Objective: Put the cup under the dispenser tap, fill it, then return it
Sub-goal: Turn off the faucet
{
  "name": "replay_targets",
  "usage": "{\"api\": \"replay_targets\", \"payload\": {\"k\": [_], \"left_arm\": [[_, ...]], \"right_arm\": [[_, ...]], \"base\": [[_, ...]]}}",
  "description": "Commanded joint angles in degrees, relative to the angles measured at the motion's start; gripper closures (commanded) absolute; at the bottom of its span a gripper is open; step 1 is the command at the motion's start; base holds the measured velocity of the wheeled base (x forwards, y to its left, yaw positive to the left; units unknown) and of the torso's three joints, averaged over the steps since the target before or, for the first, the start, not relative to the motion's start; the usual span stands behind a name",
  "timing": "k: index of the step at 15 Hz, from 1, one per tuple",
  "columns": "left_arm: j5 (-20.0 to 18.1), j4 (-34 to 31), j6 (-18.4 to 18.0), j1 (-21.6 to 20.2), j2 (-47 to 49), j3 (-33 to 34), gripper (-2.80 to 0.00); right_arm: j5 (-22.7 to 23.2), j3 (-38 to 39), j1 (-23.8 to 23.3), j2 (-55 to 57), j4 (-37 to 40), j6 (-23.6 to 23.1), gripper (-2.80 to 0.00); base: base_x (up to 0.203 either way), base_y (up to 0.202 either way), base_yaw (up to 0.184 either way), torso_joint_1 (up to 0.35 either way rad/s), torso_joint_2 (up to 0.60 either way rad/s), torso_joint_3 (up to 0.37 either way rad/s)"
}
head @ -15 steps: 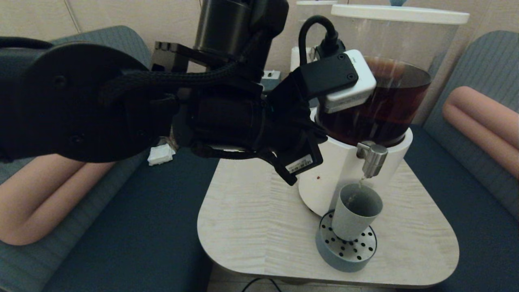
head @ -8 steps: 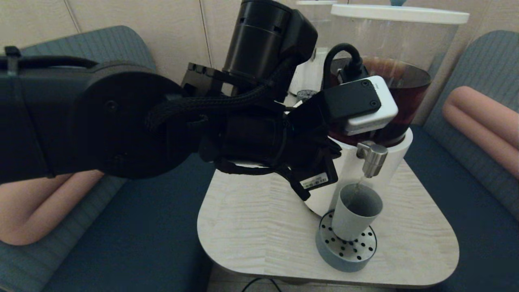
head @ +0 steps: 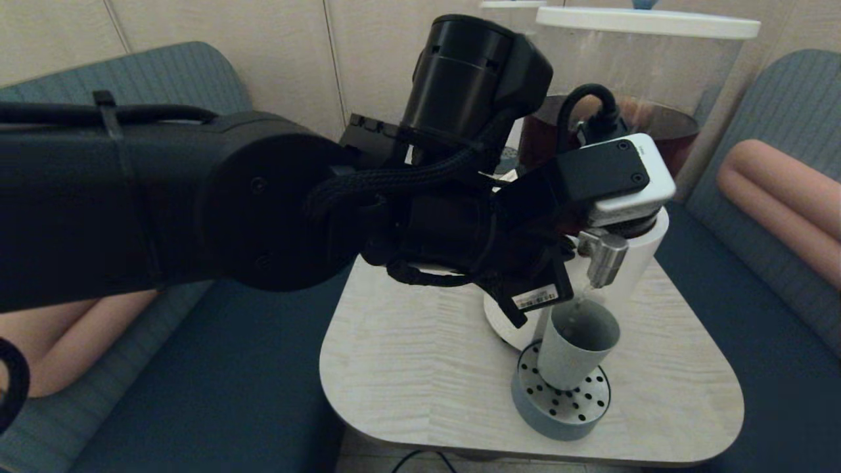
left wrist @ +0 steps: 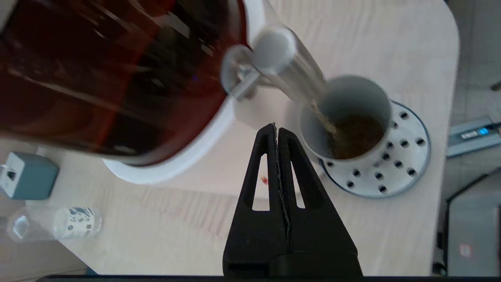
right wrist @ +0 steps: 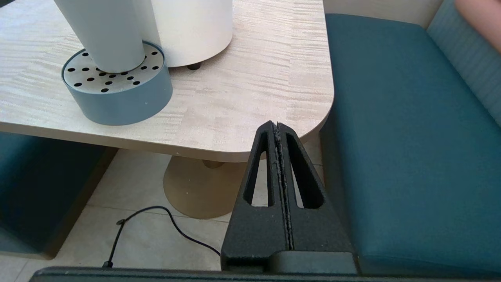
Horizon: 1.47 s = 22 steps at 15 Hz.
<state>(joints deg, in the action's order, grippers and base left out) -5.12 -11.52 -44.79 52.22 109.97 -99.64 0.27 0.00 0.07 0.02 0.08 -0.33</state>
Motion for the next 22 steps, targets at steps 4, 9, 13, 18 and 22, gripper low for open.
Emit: {"api": "replay_targets", "payload": {"k": [4,9,13,18,22], "left_arm": [[-0.1,0.0,-0.2,0.4,2.0,-1.7,0.00],[-0.1,-0.2,-0.2,0.5,3.8,-5.0,0.00],[0.0,-0.3,-0.8,0.7,5.2,-6.3,0.00],[0.0,-0.3,-1.0,0.7,6.5,-7.6,0.00],[-0.8,-0.4,-2.6,0.7,7.6,-9.8,0.00]], "right_arm": [[0.0,0.0,0.0,0.0,0.0,0.0,0.00],[0.0,0.0,0.0,0.0,0.0,0.0,0.00],[0.0,0.0,0.0,0.1,0.0,0.0,0.00],[0.0,0.0,0.0,0.1,0.0,0.0,0.00],[0.0,0.0,0.0,0.1,0.0,0.0,0.00]], "base": [[0.000,0.000,0.000,0.000,0.00,0.000],[0.000,0.000,0.000,0.000,0.00,0.000],[0.000,0.000,0.000,0.000,0.00,0.000],[0.000,0.000,0.000,0.000,0.00,0.000],[0.000,0.000,0.000,0.000,0.00,0.000]]}}
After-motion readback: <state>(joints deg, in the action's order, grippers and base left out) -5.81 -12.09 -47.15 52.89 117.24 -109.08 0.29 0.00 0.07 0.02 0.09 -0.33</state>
